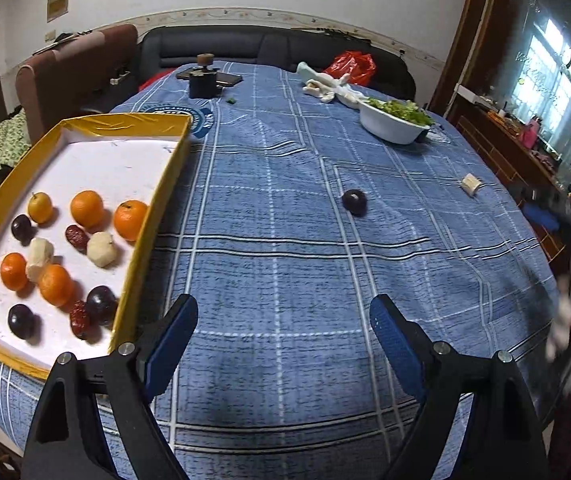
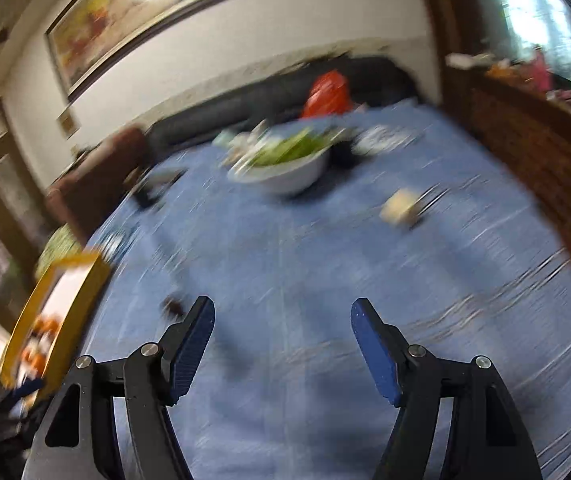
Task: Organize fruits
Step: 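Move the left tool to the last plum while the right tool approaches the white chunk, then grasp the dark plum with the left tool while the right tool grasps the white chunk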
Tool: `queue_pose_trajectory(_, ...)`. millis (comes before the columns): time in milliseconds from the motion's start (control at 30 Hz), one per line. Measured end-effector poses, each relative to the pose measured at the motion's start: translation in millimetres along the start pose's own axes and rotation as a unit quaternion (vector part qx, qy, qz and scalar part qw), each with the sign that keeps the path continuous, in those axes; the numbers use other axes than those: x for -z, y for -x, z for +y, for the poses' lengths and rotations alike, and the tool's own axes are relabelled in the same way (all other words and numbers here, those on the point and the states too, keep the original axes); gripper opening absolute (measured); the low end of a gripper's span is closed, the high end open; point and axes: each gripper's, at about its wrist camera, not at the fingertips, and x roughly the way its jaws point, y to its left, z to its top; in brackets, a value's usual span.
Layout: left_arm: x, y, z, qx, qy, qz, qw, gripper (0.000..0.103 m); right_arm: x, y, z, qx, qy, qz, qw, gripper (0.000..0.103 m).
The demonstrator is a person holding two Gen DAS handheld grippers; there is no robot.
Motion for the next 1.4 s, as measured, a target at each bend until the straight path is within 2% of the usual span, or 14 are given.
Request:
queue_pose_trajectory(133, -1.0, -6.3, -5.2, 0.022, 0.0, 0.015, 0.9996, 0.088, -44.7, -8.0, -49.9, 0.043, -0.05, -0.043, 0.997, 0.08)
queue_pose_trajectory(300, -0.5, -18.4, -13.7, 0.033, -0.005, 0.038, 0.9987, 0.088, -66.7, -55.4, -77.9, 0.062, -0.088, -0.024, 0.994, 0.079)
queue_pose_trajectory(400, -4.2, -20.5, -16.4, 0.028, -0.009, 0.039, 0.9988, 0.088, -70.3, -88.8, -84.7, 0.066, -0.094, 0.0, 0.993, 0.075)
queue_pose_trajectory(533, -14.3, -28.9, -19.6, 0.023, -0.013, 0.044, 0.9987, 0.088, -70.5, -117.3, -89.0, 0.085, -0.083, 0.013, 0.993, 0.075)
queue_pose_trajectory(667, -26.0, -44.6, -26.7, 0.021, -0.022, 0.052, 0.9982, 0.088, -66.2, -133.0, -100.2, 0.073, -0.102, 0.024, 0.992, 0.075)
queue_pose_trajectory(833, -45.9, -76.4, -42.1, 0.022, -0.035, 0.061, 0.9973, 0.088, -65.0, -150.9, -101.3, 0.066, -0.087, 0.054, 0.993, 0.075)
queue_pose_trajectory(933, -59.1, -95.5, -59.7, 0.009, -0.065, 0.057, 0.9962, 0.088, -65.7, -154.5, -97.7, 0.062, -0.075, 0.056, 0.994, 0.074)
queue_pose_trajectory(967, -62.9, -100.9, -66.1, 0.007, -0.076, 0.055, 0.9956, 0.088, -65.7, -154.6, -98.1, 0.06, -0.076, 0.055, 0.994, 0.069)
queue_pose_trajectory(1000, -67.6, -109.2, -73.5, 0.004, -0.088, 0.053, 0.9947, 0.088, -65.1, -154.3, -99.6, 0.057, -0.08, 0.055, 0.994, 0.058)
queue_pose_trajectory(1067, -74.0, -122.1, -80.1, -0.004, -0.1, 0.053, 0.9936, 0.088, -64.1, -156.6, -102.5, 0.054, -0.088, 0.058, 0.993, 0.047)
queue_pose_trajectory(1100, -76.3, -128.9, -82.0, -0.005, -0.104, 0.057, 0.9929, 0.088, -63.8, -157.2, -102.9, 0.051, -0.089, 0.058, 0.993, 0.047)
queue_pose_trajectory(1167, -78.5, -136.3, -83.0, -0.006, -0.109, 0.056, 0.9924, 0.083, -63.2, -156.3, -102.4, 0.049, -0.089, 0.057, 0.993, 0.047)
queue_pose_trajectory(1233, -80.8, -140.7, -81.8, -0.004, -0.114, 0.056, 0.9919, 0.068, -63.0, -155.4, -100.3, 0.049, -0.085, 0.057, 0.994, 0.047)
queue_pose_trajectory(1400, -85.6, -147.5, -78.9, 0.003, -0.114, 0.056, 0.9918, 0.066, -64.8, -150.9, -94.3, 0.053, -0.072, 0.05, 0.995, 0.047)
